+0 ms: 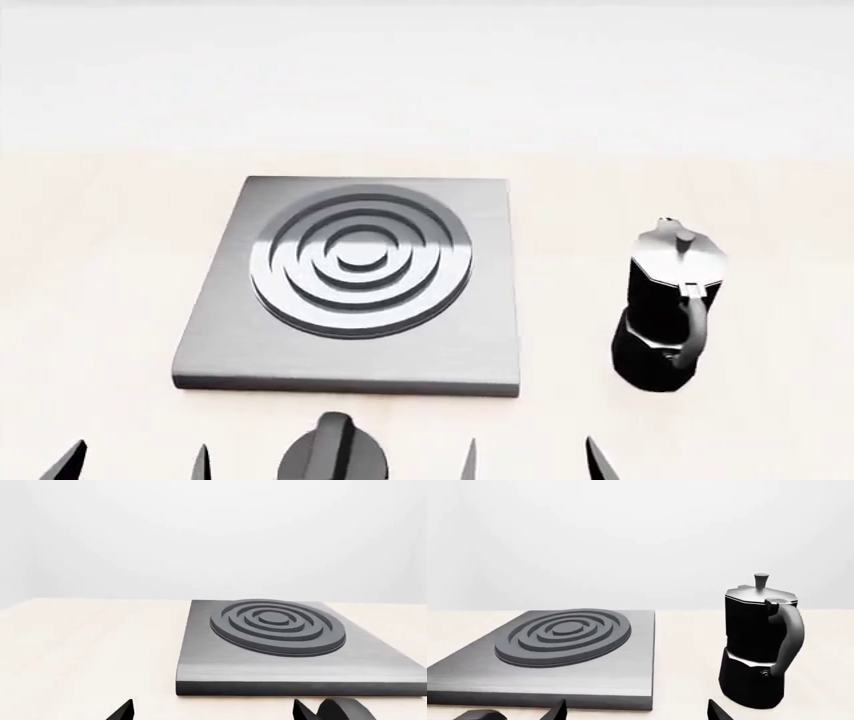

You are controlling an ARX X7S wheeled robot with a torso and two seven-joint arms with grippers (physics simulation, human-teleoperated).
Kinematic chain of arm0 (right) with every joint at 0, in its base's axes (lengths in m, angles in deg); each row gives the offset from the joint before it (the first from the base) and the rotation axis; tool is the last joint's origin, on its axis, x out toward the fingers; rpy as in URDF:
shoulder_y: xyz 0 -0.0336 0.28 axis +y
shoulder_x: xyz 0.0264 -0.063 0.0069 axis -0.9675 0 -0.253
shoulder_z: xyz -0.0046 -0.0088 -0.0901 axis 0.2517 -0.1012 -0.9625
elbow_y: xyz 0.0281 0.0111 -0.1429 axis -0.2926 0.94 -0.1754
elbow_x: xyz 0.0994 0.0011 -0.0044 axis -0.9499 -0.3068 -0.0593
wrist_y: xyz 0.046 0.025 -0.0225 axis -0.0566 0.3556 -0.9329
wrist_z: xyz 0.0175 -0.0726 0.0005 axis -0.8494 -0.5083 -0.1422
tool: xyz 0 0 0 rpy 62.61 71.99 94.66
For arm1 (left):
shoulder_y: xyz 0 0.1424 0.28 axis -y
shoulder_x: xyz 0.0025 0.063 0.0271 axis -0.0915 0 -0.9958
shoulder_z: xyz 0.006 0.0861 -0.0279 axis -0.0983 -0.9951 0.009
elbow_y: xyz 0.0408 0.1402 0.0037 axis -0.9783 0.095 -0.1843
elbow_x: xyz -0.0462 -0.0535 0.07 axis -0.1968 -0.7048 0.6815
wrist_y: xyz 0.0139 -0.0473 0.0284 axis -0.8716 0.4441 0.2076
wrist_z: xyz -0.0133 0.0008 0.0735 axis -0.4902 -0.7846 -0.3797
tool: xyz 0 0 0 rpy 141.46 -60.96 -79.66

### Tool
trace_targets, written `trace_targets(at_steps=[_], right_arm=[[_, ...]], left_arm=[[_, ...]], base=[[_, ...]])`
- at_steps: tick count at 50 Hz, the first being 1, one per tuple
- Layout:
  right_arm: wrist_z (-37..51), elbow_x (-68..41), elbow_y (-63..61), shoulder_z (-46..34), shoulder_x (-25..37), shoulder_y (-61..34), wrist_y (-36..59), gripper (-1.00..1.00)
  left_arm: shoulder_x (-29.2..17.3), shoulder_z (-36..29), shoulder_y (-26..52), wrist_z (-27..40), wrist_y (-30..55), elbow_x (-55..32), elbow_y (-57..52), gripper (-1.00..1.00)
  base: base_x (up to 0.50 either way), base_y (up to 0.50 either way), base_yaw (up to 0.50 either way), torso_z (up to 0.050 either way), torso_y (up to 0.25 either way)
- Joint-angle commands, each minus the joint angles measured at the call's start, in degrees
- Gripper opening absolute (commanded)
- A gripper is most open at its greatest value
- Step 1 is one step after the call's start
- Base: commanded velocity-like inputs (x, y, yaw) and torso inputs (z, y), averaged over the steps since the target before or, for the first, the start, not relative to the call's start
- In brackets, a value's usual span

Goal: Put the moka pot on the stove.

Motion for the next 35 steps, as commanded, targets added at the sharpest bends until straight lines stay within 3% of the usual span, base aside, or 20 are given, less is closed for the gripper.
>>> trace_targets(at_steps=[1, 35], right_arm=[[0.15, -0.28, 0.52, -0.49, 0.11, -0.25, -0.28, 1.00], [1.08, -1.53, 1.82, -0.89, 0.60, 0.01, -1.70, 1.00]], left_arm=[[-0.31, -0.32, 0.05, 0.31, 0.09, -0.27, -0.13, 1.00], [-0.93, -1.35, 0.43, 0.86, -0.68, -0.76, 0.60, 1.00]], base=[[0.00, 0.17, 0.00, 0.000, 0.000], [0.00, 0.14, 0.00, 0.000, 0.000]])
